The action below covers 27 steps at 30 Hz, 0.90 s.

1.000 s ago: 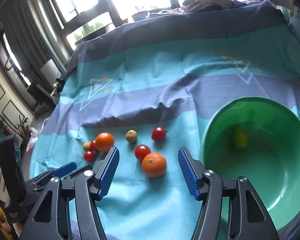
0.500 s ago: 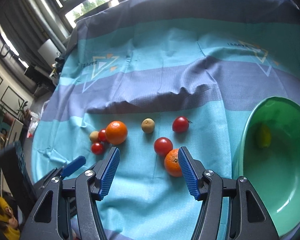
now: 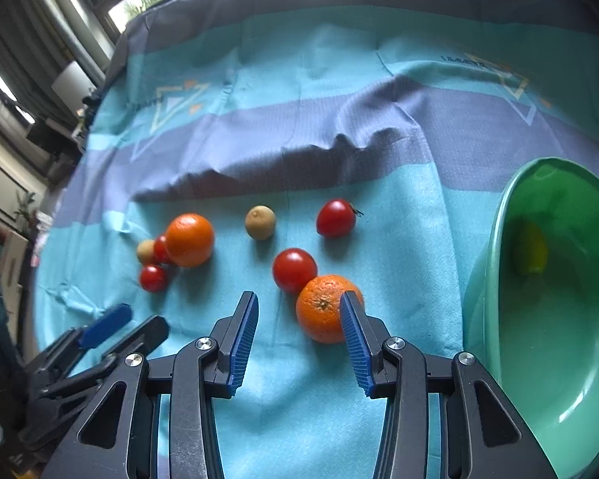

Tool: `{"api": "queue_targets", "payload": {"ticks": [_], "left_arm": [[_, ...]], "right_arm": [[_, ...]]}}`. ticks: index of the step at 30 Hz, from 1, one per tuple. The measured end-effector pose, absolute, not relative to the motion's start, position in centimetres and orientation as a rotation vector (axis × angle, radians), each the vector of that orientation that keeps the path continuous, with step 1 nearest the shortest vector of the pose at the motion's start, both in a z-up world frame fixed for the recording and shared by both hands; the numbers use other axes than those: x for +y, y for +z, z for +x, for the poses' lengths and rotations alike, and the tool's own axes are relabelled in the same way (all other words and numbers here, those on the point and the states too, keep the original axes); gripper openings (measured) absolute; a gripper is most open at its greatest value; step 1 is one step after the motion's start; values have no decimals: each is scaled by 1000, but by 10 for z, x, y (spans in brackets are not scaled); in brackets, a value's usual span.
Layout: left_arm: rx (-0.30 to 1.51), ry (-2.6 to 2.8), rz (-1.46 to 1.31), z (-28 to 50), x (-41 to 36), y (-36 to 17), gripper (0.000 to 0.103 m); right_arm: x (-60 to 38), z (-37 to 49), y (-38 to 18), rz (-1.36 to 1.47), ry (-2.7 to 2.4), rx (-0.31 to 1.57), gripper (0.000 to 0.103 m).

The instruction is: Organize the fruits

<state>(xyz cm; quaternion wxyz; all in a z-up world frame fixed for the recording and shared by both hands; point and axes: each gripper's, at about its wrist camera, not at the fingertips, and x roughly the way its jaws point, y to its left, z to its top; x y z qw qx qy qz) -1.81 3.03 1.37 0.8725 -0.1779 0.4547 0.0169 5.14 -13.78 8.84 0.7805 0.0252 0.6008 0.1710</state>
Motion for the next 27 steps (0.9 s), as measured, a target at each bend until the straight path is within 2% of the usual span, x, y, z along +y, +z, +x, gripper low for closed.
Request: {"api": "queue_targets", "payload": {"ticks": [5, 11, 18, 27], "left_arm": [[946, 39, -364, -19, 30, 14, 62], [949, 52, -354, -19, 30, 12, 62], [949, 60, -389, -19, 39, 12, 62], [941, 87, -426, -20, 51, 14, 62]], "right_arm": [[-130, 48, 77, -86, 279, 1293, 46], [-130, 48, 65, -126, 274, 1293, 46], [-132, 36, 77, -74, 373, 1275, 43], [-117, 18, 78, 38, 639, 1360, 43]]}}
